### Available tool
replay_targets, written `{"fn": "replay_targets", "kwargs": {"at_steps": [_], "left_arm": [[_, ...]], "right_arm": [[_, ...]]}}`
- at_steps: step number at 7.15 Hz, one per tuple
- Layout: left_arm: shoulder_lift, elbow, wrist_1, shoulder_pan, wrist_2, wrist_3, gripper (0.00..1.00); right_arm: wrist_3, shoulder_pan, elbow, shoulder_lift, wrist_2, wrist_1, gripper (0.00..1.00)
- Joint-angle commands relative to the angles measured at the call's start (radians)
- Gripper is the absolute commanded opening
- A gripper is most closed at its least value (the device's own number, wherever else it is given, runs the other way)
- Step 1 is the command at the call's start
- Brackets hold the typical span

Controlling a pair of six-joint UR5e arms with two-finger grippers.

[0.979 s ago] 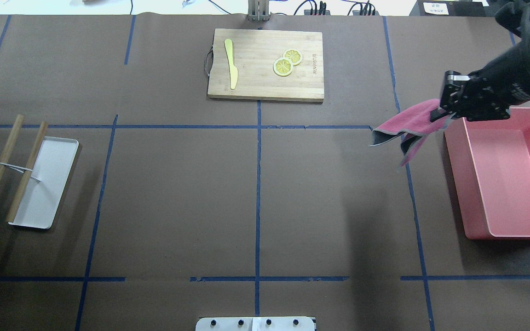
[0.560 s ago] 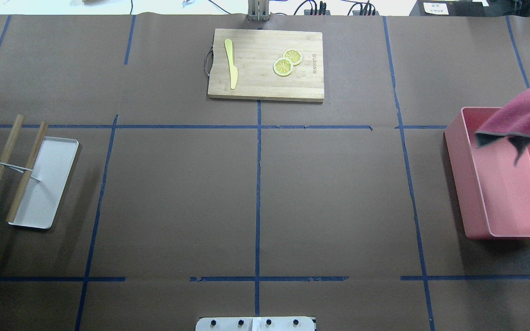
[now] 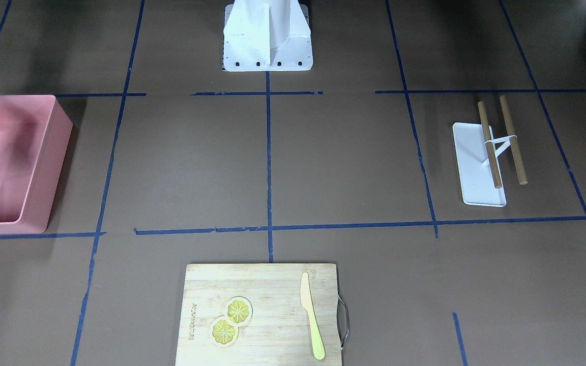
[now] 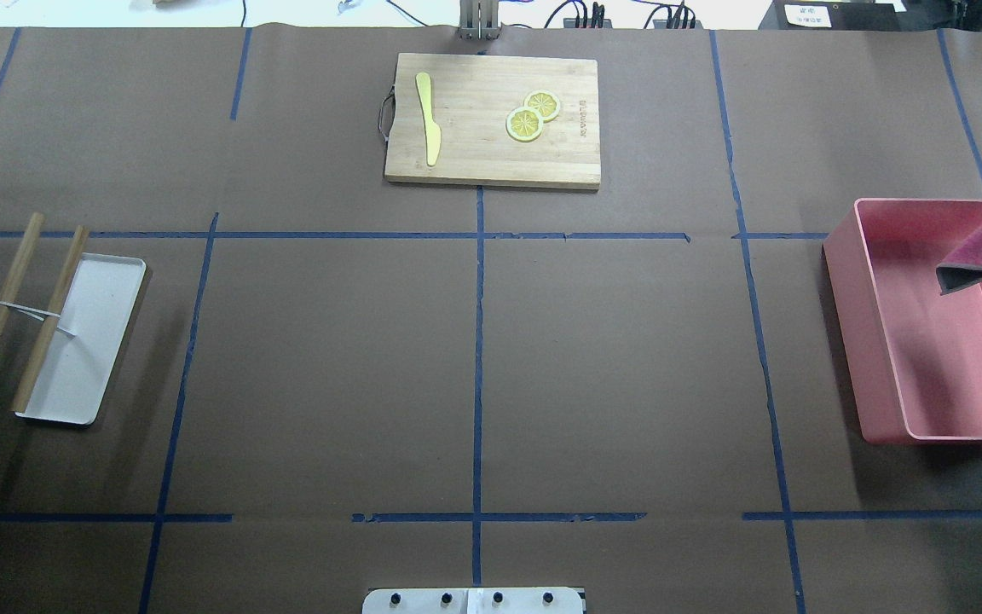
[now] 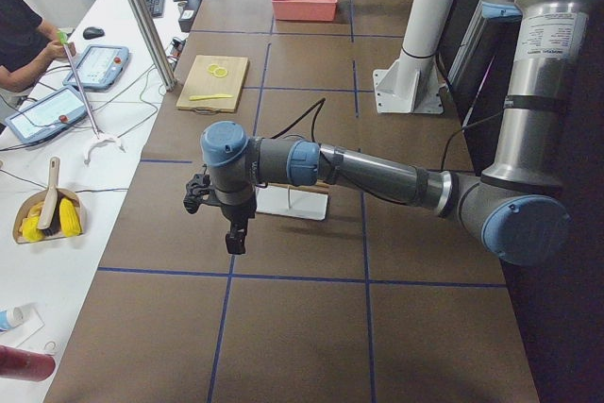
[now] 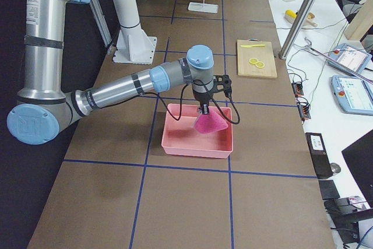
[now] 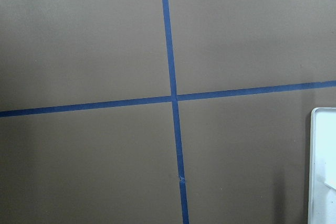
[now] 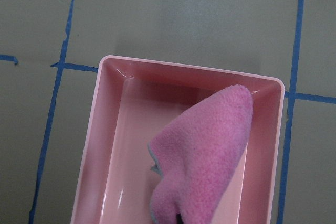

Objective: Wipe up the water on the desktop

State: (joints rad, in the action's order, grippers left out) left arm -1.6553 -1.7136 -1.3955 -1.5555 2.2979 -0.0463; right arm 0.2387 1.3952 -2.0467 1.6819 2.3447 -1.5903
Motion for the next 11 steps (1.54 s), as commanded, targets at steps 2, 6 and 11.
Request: {"fn": "replay_targets", "kwargs": {"at_steps": [2,6,11], "left_arm": [[0.000,0.000,0.000,0.000,0.000,0.000,1.00],[0.002,0.012,0.000,0.000,0.002,-0.004,1.00],[0.014,0.028,0.001,0.000,0.002,-0.009,1.00]], "right_arm": [[0.004,0.001,-0.001,-0.031,0.007,-0.053,1.00],[-0.124,0.069,0.040,-0.114,0.011,-0.233,1.00],[-0.421,0.229,0.361,-0.060,0.110,-0.050,1.00]]}}
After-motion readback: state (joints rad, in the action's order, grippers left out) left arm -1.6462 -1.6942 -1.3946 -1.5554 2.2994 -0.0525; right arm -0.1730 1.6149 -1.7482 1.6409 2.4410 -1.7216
